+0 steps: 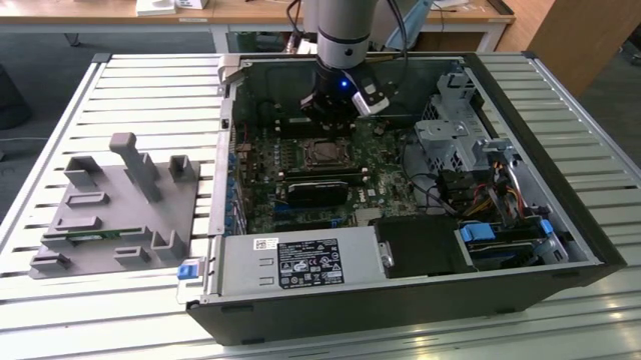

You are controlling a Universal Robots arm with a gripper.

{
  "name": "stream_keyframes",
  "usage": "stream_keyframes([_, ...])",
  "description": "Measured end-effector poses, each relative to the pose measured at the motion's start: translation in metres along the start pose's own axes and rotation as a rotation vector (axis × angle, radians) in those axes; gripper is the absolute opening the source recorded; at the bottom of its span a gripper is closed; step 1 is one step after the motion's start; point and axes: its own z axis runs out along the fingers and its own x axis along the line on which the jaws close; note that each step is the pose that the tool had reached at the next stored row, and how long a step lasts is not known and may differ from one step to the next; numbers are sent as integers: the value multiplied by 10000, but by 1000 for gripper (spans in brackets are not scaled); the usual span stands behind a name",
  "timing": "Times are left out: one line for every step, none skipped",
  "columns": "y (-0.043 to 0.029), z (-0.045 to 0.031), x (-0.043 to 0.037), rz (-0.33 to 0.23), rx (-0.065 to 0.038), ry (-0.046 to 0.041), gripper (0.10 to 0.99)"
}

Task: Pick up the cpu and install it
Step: 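Install the first cpu locking lever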

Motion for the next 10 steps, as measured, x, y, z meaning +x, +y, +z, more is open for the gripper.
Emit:
stream_keyframes([0, -5, 0, 1, 2, 1, 106])
stream_keyframes([1, -10, 0, 1, -5, -2, 106])
stream_keyframes([2, -20, 0, 1, -4, -1, 106])
stream_keyframes([2, -34, 0, 0, -1, 1, 106])
stream_keyframes([3, -49, 0, 0, 1, 1, 106])
stream_keyframes([4, -66, 0, 0, 0, 1, 106])
stream_keyframes([5, -85, 0, 0, 1, 2, 106])
stream_keyframes([6, -93, 0, 0, 1, 4, 106])
stream_keyframes([4, -93, -1, -1, -2, 5, 106])
stream_keyframes([-3, -94, 0, -2, -2, 7, 106])
